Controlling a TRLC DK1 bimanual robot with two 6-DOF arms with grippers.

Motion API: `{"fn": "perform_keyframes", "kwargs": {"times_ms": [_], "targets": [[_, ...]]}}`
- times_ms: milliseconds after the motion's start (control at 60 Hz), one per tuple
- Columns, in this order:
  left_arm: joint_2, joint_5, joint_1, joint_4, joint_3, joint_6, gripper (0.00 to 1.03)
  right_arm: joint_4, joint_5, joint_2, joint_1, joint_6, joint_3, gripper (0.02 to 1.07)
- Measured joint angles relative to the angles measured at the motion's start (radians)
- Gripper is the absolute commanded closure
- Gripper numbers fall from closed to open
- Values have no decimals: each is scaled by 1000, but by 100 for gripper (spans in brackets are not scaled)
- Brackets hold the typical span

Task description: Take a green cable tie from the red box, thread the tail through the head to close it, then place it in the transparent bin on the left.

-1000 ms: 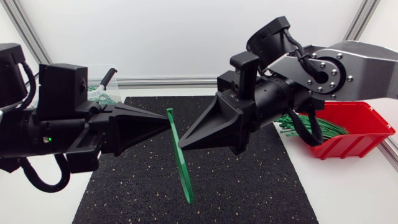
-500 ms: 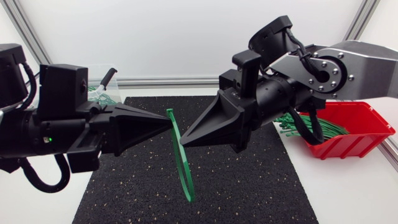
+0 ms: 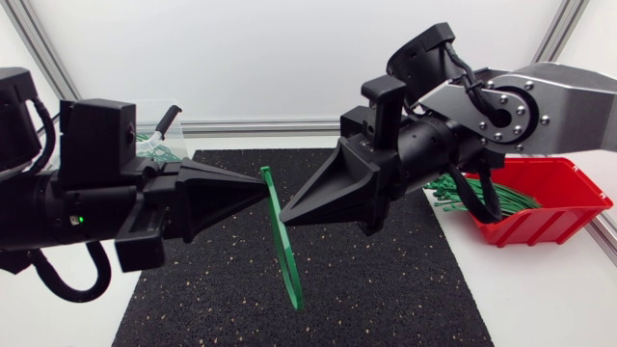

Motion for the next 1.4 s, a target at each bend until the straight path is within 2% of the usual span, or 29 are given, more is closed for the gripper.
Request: {"fn": "perform_keyframes", "kwargs": {"times_ms": [800, 1150, 1400], "targets": [[-53, -193, -116, -1, -29, 57, 100, 8, -34, -14, -27, 21, 0, 101], [-83, -359, -258, -28, -32, 124, 100, 10, -40, -11, -32, 22, 0, 101], [-92, -394, -268, -54, -46, 139, 100, 22, -40, 33, -31, 26, 0, 101]]}}
